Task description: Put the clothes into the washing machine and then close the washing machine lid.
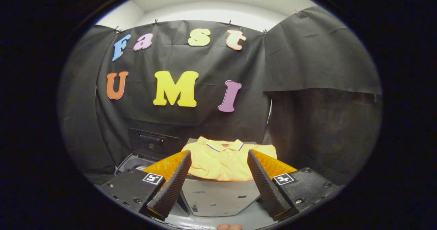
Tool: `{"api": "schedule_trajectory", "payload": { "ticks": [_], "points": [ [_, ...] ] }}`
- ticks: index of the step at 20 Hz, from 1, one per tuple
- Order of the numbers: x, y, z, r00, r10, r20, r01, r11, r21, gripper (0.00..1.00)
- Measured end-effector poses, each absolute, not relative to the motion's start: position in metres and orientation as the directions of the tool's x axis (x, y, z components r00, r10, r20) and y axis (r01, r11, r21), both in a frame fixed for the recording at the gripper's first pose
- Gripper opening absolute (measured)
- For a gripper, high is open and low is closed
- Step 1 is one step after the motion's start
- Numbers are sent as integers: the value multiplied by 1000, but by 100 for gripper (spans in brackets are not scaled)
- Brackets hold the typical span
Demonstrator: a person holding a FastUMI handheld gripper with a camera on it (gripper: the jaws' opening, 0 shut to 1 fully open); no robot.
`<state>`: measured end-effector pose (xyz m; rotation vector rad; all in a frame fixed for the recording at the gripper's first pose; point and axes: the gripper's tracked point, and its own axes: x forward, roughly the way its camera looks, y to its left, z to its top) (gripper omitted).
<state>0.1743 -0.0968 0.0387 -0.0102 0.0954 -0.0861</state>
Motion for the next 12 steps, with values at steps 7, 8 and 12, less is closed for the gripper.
{"api": "schedule_trajectory", "payload": {
  "ticks": [7,8,12],
  "points": [
    [262,-124,20,979,-48,-196,43,999,-34,100],
    [273,-128,17,977,-46,-210,40,999,-33,100],
    [311,-139,2,964,-46,-262,36,999,-41,100]
  ]
}}
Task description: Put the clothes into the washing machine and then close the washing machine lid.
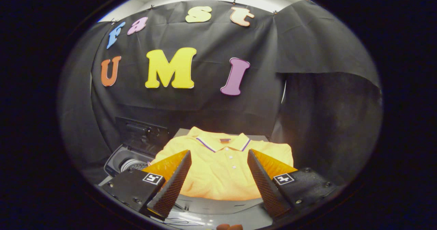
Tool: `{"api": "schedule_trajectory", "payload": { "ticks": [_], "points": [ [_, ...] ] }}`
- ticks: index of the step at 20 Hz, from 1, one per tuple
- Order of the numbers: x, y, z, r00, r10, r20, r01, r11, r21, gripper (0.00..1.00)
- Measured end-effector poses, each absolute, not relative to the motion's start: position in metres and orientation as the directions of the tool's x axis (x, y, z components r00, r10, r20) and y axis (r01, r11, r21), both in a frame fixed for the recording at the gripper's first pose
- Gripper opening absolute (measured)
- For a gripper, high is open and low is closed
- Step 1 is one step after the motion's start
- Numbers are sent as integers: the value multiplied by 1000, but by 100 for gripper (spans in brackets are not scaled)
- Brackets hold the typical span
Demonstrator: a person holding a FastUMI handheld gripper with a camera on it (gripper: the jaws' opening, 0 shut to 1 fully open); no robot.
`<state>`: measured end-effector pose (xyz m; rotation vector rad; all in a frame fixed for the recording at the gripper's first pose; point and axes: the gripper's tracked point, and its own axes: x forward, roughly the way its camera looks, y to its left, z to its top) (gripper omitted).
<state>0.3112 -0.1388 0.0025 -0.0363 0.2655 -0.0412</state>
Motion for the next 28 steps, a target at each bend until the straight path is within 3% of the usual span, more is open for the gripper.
{"api": "schedule_trajectory", "payload": {
  "ticks": [14,22,28],
  "points": [
    [385,-172,-78,844,30,-535,-18,999,28,100],
    [396,-172,-99,800,38,-599,15,996,83,100],
    [391,-166,-101,752,77,-654,-47,997,63,100]
  ]
}}
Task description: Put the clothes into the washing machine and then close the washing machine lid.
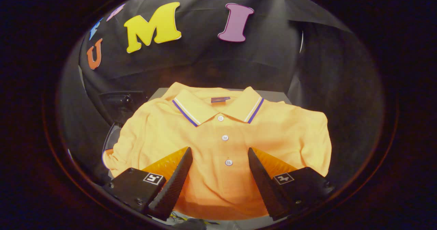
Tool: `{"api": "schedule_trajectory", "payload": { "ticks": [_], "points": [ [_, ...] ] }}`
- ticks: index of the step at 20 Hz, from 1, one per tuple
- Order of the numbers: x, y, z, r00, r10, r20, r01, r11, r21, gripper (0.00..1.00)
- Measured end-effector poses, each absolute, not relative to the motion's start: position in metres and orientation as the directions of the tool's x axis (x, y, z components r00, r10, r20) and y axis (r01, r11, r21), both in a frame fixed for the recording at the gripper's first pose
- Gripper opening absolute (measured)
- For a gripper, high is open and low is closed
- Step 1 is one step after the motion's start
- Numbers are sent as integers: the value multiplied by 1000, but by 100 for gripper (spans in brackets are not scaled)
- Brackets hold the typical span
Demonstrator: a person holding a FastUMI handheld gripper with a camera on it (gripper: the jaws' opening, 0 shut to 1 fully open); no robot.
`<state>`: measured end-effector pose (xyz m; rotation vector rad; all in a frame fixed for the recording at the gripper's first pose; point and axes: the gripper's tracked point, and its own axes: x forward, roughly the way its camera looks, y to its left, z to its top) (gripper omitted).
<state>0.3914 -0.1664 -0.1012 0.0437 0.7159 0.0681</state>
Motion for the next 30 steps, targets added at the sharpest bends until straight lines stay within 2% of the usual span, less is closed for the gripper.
{"api": "schedule_trajectory", "payload": {
  "ticks": [1,4,5,12,21,30],
  "points": [
    [392,-164,-99,745,101,-659,-71,995,72,91],
    [396,-162,-98,764,92,-639,-44,995,91,18],
    [397,-163,-99,759,79,-647,-34,996,82,9],
    [395,-157,-78,758,57,-650,27,993,119,6],
    [398,-130,11,808,116,-577,-19,985,172,6],
    [397,-83,89,853,132,-504,-80,989,124,6]
  ]
}}
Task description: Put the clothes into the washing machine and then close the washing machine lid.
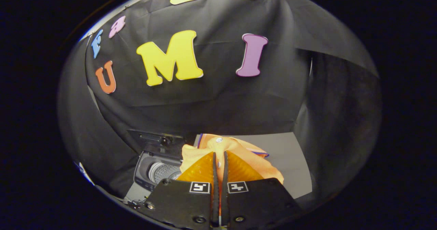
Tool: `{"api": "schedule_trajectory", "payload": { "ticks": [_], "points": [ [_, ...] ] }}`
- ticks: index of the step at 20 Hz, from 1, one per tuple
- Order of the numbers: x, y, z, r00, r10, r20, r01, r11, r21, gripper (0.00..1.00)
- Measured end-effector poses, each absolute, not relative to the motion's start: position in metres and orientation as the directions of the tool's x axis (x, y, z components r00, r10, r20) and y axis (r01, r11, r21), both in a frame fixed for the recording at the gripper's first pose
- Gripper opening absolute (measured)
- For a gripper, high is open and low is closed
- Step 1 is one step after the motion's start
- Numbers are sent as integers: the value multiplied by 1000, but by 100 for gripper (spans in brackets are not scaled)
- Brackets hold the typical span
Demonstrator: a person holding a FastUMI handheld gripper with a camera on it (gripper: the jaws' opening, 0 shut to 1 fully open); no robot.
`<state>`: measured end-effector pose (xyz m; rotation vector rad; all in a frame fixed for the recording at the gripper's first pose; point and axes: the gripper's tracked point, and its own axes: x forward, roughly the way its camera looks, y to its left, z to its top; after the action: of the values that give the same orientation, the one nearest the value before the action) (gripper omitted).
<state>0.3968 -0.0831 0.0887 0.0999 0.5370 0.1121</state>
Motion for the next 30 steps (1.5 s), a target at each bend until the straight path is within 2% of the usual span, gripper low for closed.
{"api": "schedule_trajectory", "payload": {
  "ticks": [13,30],
  "points": [
    [394,27,149,864,260,-430,-235,965,111,6],
    [402,172,158,805,418,-420,-401,906,133,6]
  ]
}}
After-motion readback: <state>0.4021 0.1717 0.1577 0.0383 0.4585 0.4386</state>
